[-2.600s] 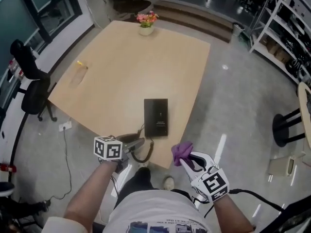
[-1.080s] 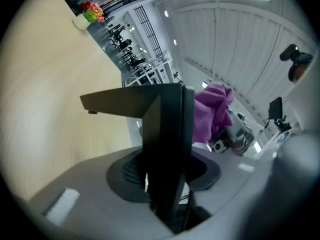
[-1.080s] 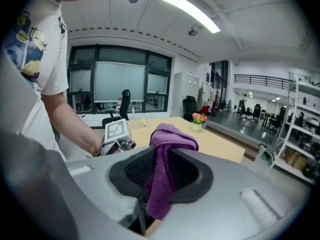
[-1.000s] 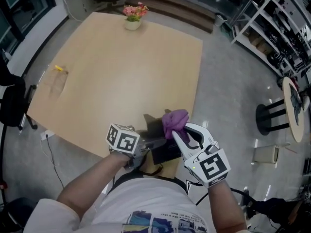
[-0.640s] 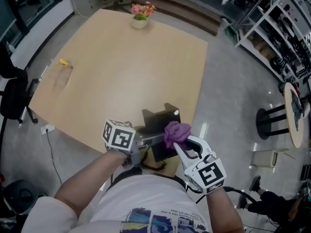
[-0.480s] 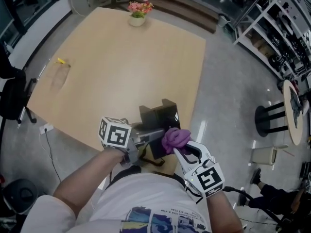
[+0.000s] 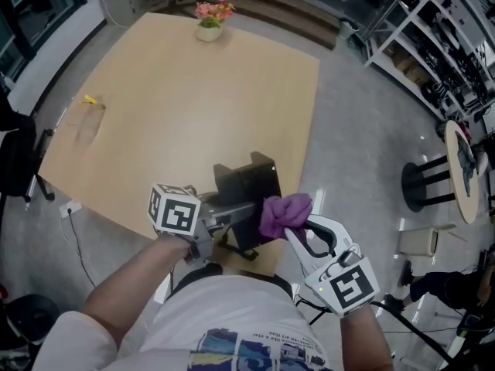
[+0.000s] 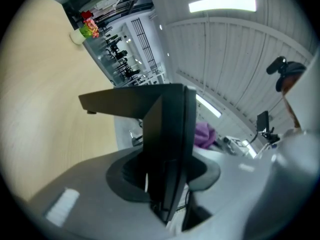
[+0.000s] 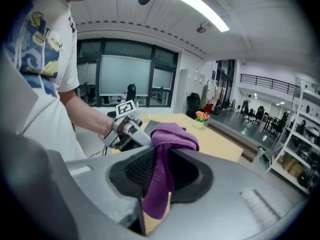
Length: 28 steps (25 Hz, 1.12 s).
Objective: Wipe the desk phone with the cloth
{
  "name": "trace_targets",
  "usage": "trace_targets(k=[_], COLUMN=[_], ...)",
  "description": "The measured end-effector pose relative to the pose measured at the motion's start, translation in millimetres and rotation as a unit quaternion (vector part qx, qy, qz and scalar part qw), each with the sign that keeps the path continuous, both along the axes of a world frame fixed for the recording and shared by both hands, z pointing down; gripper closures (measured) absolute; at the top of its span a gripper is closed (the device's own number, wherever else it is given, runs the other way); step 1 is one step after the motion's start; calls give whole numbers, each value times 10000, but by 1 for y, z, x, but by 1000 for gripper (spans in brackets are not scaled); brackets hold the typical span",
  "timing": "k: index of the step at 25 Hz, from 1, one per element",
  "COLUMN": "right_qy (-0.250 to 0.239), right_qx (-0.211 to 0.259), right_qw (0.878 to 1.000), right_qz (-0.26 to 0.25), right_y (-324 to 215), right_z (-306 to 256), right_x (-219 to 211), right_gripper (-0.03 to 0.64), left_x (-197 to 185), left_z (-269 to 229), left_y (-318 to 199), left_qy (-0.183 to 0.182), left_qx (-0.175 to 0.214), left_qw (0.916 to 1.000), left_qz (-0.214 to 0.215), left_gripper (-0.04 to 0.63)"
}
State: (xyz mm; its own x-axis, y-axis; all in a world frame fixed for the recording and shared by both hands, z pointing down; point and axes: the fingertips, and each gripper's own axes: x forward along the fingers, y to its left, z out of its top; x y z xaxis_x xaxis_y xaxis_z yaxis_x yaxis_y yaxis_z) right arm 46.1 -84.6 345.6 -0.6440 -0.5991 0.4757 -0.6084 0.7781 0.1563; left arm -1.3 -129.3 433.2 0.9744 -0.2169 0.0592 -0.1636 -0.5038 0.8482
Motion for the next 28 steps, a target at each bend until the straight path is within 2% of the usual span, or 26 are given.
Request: trace_targets(k=[4, 8, 18, 28], right_qy=[-41, -52, 63, 296], right_qx=[389, 439, -293, -1028], right_qw=[9992, 9990, 9995, 9936], right_qz=[10, 9, 90, 359], right_y=[-34, -50, 0, 47], right_z=[-29, -21, 36, 77], right_x=[-17, -18, 7, 47], right_gripper=[528, 528, 528, 529], left_x=[3, 9, -4, -5], left_z=[2, 0, -2, -15], left_y=[10, 20, 18, 6], left_qy=[-31, 25, 88, 223], left_qx=[11, 46, 71, 66], left_qw=[9999, 9997, 9999, 9997], left_qz=[145, 219, 122, 96], left_gripper=[417, 417, 419, 417])
